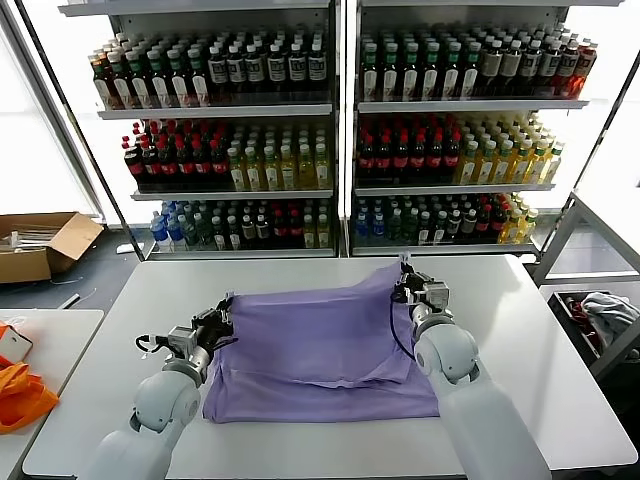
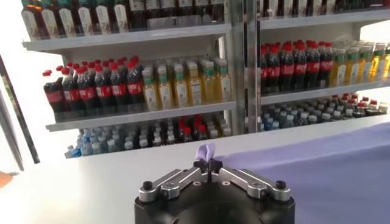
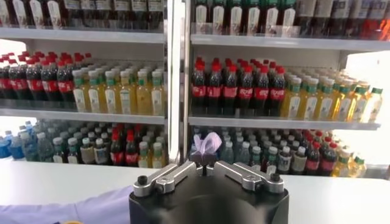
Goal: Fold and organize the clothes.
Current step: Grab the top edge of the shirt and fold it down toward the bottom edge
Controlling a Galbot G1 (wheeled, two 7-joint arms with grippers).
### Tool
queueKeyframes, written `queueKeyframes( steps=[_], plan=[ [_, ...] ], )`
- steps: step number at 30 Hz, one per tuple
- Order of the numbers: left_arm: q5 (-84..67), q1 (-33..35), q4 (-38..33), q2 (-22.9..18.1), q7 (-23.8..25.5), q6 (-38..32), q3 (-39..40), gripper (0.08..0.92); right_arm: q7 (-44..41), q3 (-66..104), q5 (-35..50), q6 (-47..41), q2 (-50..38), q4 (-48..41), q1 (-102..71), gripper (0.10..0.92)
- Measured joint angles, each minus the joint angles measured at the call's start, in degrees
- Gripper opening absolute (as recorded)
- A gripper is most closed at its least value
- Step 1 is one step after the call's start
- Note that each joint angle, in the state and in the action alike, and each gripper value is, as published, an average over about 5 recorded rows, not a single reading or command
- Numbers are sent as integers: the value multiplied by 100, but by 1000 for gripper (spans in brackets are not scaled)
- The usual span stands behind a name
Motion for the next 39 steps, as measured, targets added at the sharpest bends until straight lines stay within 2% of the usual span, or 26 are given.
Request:
queueKeyframes(
  steps=[18, 39],
  plan=[
    [502, 1103, -701, -158, 70, -71, -284, 86, 356, 334, -291, -20, -95, 867, -1521, 110],
    [984, 1792, -911, -224, 168, -57, -407, 99, 437, 328, -598, 73, 58, 980, -2195, 110]
  ],
)
